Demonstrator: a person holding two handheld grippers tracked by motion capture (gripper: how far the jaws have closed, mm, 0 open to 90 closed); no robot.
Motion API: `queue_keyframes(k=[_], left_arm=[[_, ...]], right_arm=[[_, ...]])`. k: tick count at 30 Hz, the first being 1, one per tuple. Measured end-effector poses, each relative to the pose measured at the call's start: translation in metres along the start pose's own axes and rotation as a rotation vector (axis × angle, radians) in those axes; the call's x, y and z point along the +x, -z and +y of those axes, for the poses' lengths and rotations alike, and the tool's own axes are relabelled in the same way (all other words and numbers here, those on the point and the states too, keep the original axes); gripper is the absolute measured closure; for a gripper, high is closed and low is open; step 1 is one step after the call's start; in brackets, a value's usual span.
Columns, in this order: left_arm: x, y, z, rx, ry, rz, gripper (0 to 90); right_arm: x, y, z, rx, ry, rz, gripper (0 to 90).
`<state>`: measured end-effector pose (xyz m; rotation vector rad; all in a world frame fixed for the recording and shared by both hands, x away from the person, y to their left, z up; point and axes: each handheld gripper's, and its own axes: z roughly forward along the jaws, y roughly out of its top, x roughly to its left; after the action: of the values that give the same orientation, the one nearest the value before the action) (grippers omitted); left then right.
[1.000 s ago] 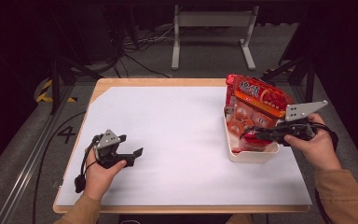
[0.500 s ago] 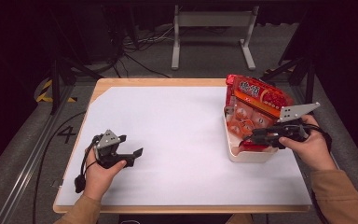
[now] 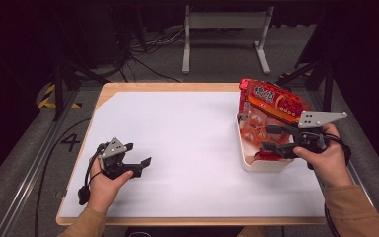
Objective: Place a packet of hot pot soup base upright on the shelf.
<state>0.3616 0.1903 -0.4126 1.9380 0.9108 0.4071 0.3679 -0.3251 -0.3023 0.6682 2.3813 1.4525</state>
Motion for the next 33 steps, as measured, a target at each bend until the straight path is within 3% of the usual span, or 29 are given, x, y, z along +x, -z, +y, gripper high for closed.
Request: queue_keyframes(k=[5,8,11,19,33], left_arm=[[-0.002,0.009,-0.003,-0.009,-0.013,0.002,14.7],[-0.002,0.015,-0.006,-0.016,-0.009,0.008,14.4],[-0.002,0.019,-0.008,-0.021,-0.005,0.010,14.3],[0.000,0.029,-0.013,-0.030,-0.013,-0.001,11.8],[-0.006,0.028,-0.021,-0.031,-0.034,-0.045,8.3]], right_arm=[[0.023,-0.016,0.005,-0.072,-0.029,-0.045,35.0],[0.037,-0.031,0.004,-0.070,-0.021,-0.085,34.5],[0.048,-0.044,0.003,-0.083,-0.042,-0.104,33.0],[0.065,-0.066,-0.004,-0.107,-0.051,-0.187,28.4],[0.088,-0.099,-0.043,-0.119,-0.059,-0.242,27.5]])
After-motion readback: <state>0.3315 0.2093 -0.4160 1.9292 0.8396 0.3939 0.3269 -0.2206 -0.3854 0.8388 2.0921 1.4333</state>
